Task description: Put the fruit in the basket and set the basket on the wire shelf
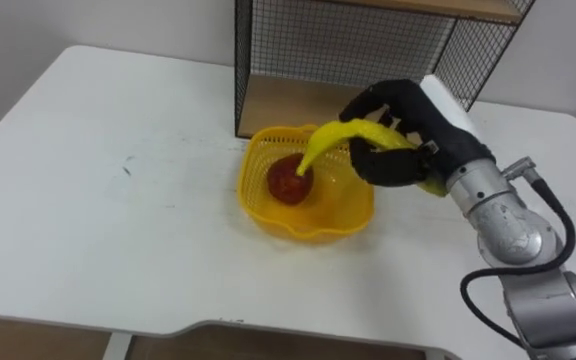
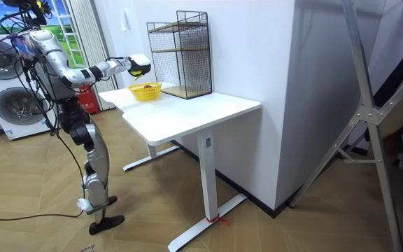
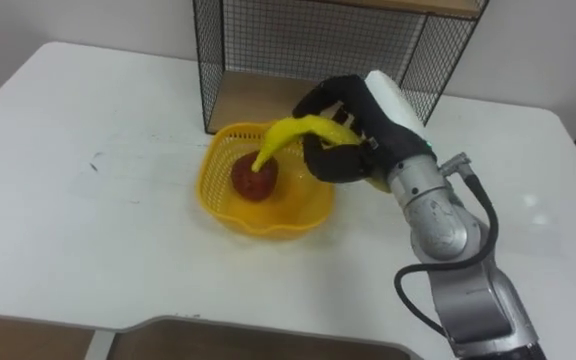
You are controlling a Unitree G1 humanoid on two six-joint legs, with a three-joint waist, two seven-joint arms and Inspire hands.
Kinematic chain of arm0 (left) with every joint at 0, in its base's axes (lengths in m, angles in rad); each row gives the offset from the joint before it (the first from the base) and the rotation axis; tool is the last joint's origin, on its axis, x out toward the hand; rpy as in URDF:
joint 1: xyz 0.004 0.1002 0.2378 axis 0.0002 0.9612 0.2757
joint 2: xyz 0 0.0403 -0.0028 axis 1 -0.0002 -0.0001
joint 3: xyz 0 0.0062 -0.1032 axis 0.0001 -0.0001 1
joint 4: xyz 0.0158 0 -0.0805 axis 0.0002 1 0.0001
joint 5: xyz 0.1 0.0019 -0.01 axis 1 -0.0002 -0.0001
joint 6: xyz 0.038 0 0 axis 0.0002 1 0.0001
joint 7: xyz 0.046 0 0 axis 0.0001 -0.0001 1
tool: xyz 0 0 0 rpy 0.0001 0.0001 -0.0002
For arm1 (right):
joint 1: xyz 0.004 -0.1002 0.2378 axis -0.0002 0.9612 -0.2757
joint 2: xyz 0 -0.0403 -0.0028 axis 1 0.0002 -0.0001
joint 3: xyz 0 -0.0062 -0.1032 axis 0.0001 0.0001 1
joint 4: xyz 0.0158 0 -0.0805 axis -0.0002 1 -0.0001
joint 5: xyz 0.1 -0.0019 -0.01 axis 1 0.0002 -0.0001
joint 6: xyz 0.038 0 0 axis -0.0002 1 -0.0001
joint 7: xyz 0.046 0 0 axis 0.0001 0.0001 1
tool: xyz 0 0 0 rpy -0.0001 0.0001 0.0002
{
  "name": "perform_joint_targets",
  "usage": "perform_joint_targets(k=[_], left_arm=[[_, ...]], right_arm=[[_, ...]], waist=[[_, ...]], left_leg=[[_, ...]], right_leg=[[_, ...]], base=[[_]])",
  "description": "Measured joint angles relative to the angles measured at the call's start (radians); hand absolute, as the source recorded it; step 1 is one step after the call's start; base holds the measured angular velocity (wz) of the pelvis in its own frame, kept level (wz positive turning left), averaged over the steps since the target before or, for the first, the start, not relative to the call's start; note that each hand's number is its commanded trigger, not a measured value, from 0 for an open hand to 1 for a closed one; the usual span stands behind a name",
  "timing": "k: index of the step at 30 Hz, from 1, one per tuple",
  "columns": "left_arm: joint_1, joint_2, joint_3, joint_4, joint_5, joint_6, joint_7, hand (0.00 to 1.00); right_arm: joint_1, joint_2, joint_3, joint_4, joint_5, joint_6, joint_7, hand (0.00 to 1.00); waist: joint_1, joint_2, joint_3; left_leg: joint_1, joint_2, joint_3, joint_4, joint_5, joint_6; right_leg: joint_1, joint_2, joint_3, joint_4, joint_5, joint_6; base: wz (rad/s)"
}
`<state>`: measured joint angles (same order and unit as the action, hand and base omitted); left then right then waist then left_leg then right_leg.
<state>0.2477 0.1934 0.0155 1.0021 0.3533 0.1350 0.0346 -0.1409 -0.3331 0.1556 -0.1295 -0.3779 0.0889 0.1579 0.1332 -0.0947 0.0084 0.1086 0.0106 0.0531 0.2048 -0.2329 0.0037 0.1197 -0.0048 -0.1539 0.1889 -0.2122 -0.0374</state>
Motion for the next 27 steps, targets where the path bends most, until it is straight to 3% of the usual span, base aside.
perform_joint_targets(k=[8, 11, 12, 13, 14, 15, 27], left_arm=[[-0.005, -0.005, -0.002, -0.001, 0.002, -0.009, -0.005, 0.0], [-0.012, -0.007, -0.004, -0.001, 0.002, -0.009, -0.007, 0.0], [-0.014, -0.007, -0.007, -0.001, 0.002, -0.009, -0.007, 0.0], [-0.015, -0.007, -0.009, -0.001, 0.002, -0.009, -0.007, 0.0], [-0.018, -0.007, -0.011, -0.001, 0.002, -0.009, -0.007, 0.0], [-0.02, -0.007, -0.011, -0.001, 0.002, -0.009, -0.007, 0.0], [-0.021, -0.009, -0.021, -0.002, 0.003, -0.009, -0.007, 0.0]], right_arm=[[-0.008, 0.056, 0.029, 0.048, -0.012, 0.002, 0.022, 1.0], [-0.013, 0.061, 0.044, 0.052, -0.011, 0.013, 0.033, 1.0], [-0.02, 0.061, 0.053, 0.053, -0.011, 0.013, 0.037, 0.69], [-0.024, 0.061, 0.057, 0.054, -0.011, 0.013, 0.039, 0.53], [-0.03, 0.061, 0.06, 0.055, -0.011, 0.013, 0.044, 0.04], [-0.035, 0.061, 0.06, 0.059, -0.011, 0.013, 0.046, 0.0], [-0.055, 0.062, 0.06, 0.078, -0.02, 0.013, 0.052, 0.0]], waist=[[0.015, 0.0, 0.0013], [0.018, 0.009, 0.0071], [0.018, 0.011, 0.0089], [0.018, 0.012, 0.0093], [0.018, 0.014, 0.0095], [0.018, 0.016, 0.0087], [0.021, 0.015, 0.0055]], left_leg=[[-0.015, -0.001, -0.005, 0.001, 0.0, 0.0], [-0.016, -0.002, -0.005, 0.001, 0.0, 0.0], [-0.016, -0.002, -0.005, 0.001, 0.0, 0.0], [-0.016, -0.002, -0.005, 0.001, 0.0, 0.0], [-0.017, -0.002, -0.005, 0.001, 0.0, 0.0], [-0.017, -0.002, -0.005, 0.001, 0.0, 0.0], [-0.011, -0.003, -0.006, 0.001, 0.001, 0.001]], right_leg=[[0.001, -0.002, -0.011, -0.002, 0.0, 0.0], [0.0, -0.003, -0.012, -0.002, 0.0, 0.0], [0.0, -0.003, -0.012, -0.002, 0.0, 0.0], [0.0, -0.003, -0.012, -0.002, 0.0, 0.0], [0.0, -0.003, -0.012, -0.002, 0.0, 0.0], [0.0, -0.003, -0.013, -0.003, 0.0, 0.0], [0.001, -0.003, -0.013, -0.003, 0.0, 0.001]], base=[[0.02], [0.01], [0.0], [0.0], [0.0], [0.0], [0.0]])
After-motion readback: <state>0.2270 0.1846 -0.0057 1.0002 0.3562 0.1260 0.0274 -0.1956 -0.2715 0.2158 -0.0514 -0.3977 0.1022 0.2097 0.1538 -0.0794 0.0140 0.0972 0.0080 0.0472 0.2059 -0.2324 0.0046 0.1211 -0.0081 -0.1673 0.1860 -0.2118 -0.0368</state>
